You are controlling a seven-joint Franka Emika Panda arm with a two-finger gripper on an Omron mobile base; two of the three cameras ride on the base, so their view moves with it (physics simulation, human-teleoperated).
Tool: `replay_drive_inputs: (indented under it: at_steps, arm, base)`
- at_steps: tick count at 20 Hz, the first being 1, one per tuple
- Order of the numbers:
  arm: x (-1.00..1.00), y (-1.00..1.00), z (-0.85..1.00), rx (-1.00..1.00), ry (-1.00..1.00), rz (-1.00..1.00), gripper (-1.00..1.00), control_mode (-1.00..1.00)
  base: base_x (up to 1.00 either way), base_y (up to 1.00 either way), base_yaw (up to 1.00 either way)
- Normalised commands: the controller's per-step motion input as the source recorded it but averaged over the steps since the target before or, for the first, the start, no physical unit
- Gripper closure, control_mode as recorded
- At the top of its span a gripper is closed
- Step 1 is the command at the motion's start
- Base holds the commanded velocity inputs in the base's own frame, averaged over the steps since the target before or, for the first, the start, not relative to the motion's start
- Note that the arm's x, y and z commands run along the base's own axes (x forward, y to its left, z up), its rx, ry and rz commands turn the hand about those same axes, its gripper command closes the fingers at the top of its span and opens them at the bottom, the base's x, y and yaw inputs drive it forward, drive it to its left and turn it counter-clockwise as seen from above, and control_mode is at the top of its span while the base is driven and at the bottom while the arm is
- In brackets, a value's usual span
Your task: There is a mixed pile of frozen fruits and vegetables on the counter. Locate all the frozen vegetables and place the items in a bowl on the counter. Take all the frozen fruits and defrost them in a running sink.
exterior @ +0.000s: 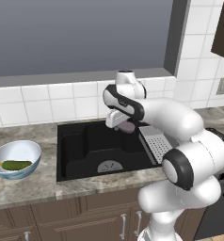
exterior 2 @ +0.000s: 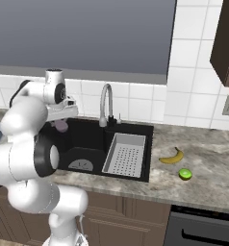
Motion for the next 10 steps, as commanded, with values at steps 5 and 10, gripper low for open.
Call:
replay_drive_inputs:
  at_steps: [5, 10]
  arm:
    - [0.0, 0.45, 0.08, -0.02, 0.0, 0.11, 1.0, -1.0]
    - [0.0, 0.43, 0.1, -0.02, 0.0, 0.11, 1.0, -1.0]
  base:
    - [0.0, 0.0, 0.0]
    - [0.0, 0.0, 0.0]
